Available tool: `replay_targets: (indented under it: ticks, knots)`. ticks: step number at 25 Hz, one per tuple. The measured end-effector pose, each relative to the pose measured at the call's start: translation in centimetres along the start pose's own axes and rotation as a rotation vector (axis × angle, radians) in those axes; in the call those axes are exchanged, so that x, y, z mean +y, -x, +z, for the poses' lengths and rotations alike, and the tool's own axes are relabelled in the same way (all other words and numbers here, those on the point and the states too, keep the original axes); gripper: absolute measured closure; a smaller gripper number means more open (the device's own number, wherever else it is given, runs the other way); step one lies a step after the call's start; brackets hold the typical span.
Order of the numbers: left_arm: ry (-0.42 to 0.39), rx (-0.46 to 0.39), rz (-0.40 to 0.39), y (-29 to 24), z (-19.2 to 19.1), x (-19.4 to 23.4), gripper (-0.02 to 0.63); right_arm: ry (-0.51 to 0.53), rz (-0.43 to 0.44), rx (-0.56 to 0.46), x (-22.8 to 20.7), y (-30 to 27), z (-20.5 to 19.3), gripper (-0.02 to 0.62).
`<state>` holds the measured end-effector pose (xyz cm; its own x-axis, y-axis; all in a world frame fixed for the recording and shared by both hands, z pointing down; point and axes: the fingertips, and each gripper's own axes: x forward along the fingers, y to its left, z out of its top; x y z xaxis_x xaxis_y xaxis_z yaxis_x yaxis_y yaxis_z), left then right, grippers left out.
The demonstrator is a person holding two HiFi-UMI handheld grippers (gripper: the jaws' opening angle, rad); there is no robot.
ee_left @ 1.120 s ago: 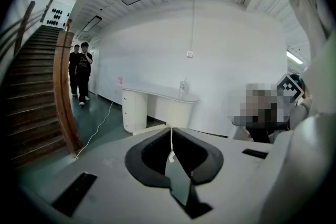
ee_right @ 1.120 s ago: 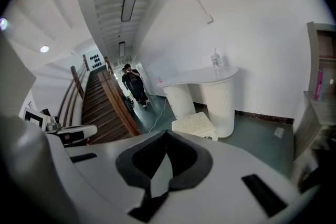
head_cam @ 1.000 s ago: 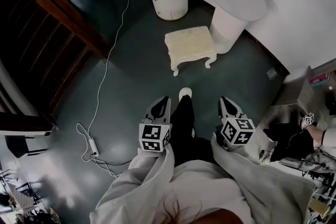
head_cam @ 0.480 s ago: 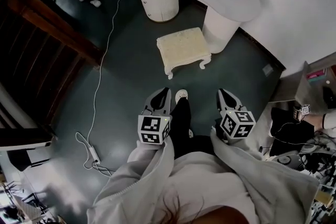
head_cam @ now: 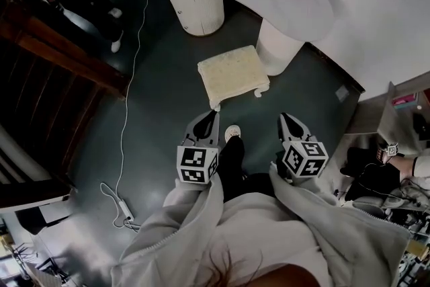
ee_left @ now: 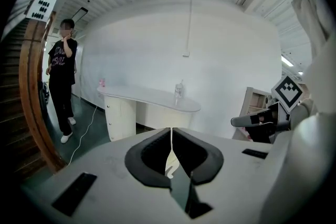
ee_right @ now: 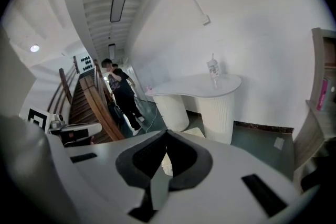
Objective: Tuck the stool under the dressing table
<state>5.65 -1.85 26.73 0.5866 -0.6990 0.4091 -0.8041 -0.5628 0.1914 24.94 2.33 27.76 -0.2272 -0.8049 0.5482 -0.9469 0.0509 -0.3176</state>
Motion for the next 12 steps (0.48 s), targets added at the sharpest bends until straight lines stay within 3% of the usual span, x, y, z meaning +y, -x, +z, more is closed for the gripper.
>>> replay_targets:
  ticks: [12]
  knots:
    - [0.016,0.017,-0.008,-6.5,2.4,5.0,0.586,-0.005,-0.016,0.021,-0.9,-6.9,3.9,0.545]
